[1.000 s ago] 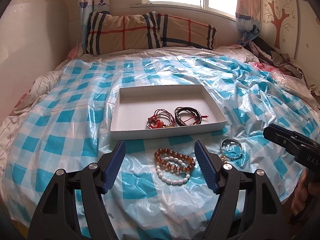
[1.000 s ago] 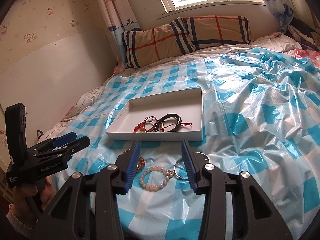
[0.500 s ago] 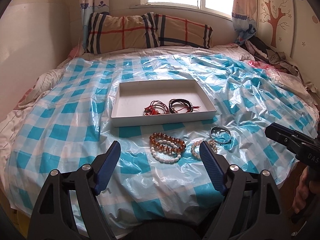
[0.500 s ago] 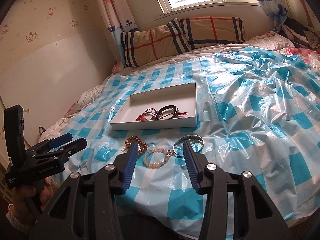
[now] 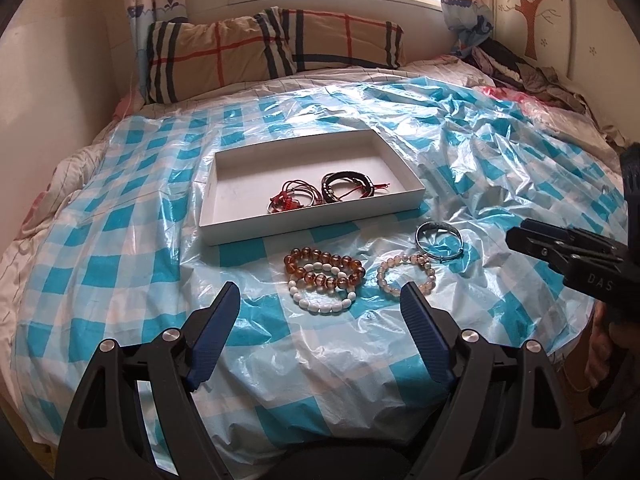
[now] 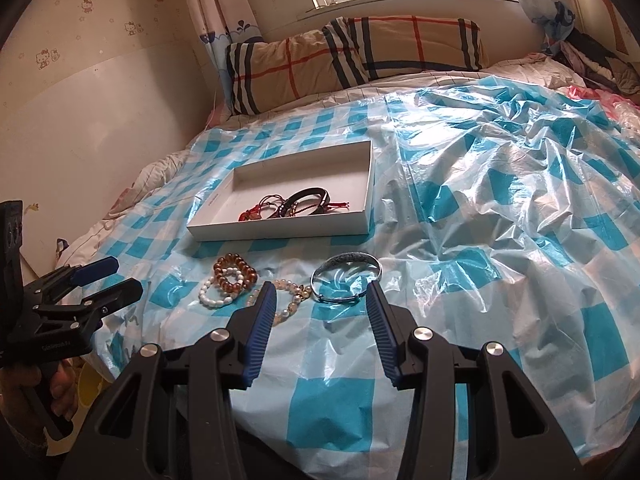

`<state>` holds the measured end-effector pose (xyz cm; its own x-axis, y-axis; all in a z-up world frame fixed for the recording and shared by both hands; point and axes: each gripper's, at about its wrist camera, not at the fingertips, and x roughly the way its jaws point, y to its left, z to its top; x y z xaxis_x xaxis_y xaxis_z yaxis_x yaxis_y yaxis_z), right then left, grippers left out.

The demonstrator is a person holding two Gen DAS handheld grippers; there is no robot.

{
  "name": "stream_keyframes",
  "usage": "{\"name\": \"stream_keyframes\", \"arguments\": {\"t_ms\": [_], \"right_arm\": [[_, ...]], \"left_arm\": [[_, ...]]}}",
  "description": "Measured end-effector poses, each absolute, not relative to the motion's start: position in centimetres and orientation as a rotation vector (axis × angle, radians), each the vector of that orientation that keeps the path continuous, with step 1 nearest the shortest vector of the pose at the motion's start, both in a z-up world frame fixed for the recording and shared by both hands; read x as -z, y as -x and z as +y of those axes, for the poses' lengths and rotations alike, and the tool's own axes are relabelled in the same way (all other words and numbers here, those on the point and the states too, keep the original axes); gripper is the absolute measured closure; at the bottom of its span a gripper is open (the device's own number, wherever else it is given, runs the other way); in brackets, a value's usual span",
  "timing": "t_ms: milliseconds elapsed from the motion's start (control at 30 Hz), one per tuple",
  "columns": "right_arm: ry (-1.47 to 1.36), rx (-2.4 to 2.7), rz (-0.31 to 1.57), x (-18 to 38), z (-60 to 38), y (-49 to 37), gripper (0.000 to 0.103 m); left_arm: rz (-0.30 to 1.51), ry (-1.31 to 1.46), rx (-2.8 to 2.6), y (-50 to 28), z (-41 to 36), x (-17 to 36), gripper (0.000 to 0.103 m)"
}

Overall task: Organize jewelry
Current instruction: 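Move both open tools back to the remaining bracelets, then grasp the pink bead bracelet with the left tool while the right tool grasps the silver bangle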

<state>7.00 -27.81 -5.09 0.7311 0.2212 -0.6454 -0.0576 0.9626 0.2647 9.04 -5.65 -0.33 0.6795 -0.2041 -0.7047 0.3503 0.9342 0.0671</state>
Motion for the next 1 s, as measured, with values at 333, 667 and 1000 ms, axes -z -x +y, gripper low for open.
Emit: {"name": "stream_keyframes", "arguments": {"t_ms": [333,667,1000], "right_arm": [[-0.129,-0.125,0.858,9.5,-28.3,-14.9,0.057],[0.044,-0.135,0.968,11.6,-28.5,-14.4,0.080],[-0.009,-0.166,0.961,11.0,-29.9,-13.0,0.081]], "left_arm": [[0.789,-0.363,0.531,-13.7,-11.4,3.0,0.025],[0.909,-0.431,0.745,-17.7,-16.1,8.3,0.037],[1.030,-0.390,0.849,-16.8,-15.1,8.6,0.084]]}}
